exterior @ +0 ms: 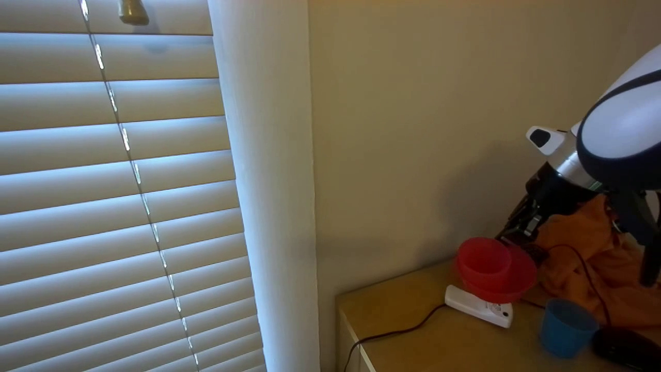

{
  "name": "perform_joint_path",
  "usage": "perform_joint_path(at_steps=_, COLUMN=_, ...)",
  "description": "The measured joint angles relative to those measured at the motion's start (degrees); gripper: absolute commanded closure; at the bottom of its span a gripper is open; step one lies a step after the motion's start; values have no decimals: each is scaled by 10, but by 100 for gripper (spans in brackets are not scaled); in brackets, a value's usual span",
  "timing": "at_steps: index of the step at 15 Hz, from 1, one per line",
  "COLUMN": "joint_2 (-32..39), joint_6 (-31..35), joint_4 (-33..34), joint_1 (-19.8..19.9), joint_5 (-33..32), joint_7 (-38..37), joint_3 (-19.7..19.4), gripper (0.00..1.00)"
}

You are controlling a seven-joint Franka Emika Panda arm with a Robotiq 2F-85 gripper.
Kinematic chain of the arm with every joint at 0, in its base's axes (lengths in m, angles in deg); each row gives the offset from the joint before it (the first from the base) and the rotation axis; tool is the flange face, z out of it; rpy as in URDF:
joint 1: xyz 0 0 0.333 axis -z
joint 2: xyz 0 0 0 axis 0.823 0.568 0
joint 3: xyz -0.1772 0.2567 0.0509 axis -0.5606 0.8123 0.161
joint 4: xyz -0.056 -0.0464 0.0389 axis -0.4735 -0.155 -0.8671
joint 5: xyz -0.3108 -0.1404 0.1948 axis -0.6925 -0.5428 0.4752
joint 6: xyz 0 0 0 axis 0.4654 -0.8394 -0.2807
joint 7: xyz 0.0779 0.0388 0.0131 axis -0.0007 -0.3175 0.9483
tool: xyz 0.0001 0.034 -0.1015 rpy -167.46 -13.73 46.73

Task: Put the bowl on the table

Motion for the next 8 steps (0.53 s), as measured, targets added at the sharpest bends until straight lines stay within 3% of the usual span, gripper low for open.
perform_joint_path(at_steps=8, joint_2=11, joint_6=4, joint_4=3, joint_1=-1, joint_5=16, joint_7=14, joint_3=5, gripper=99)
